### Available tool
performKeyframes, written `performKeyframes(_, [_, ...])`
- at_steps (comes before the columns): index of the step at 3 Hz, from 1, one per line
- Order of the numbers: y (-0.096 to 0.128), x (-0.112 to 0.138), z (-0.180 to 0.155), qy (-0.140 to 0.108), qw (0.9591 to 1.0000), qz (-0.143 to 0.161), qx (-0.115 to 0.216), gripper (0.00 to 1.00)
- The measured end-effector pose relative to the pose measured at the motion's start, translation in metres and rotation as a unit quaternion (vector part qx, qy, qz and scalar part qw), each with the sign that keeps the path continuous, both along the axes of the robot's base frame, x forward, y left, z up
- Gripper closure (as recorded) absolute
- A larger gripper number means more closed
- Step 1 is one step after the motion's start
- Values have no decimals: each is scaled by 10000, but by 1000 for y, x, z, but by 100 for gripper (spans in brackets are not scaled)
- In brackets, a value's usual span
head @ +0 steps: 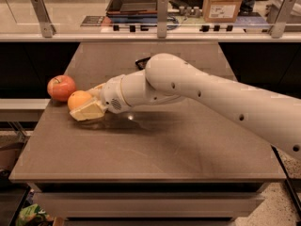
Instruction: Move orange near apple
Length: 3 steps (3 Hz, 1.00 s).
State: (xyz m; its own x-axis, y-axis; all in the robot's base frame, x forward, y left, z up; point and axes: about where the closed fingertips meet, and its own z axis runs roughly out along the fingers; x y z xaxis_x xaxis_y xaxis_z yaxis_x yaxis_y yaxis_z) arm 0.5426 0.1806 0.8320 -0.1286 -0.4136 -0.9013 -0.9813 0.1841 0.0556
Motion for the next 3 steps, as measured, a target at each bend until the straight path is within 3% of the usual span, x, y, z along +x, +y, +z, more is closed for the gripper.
performKeyframes(2, [4,-2,0,-3,10000,39,-3,11])
performKeyframes(3, [5,-4,1,-5,10000,56,-4,0])
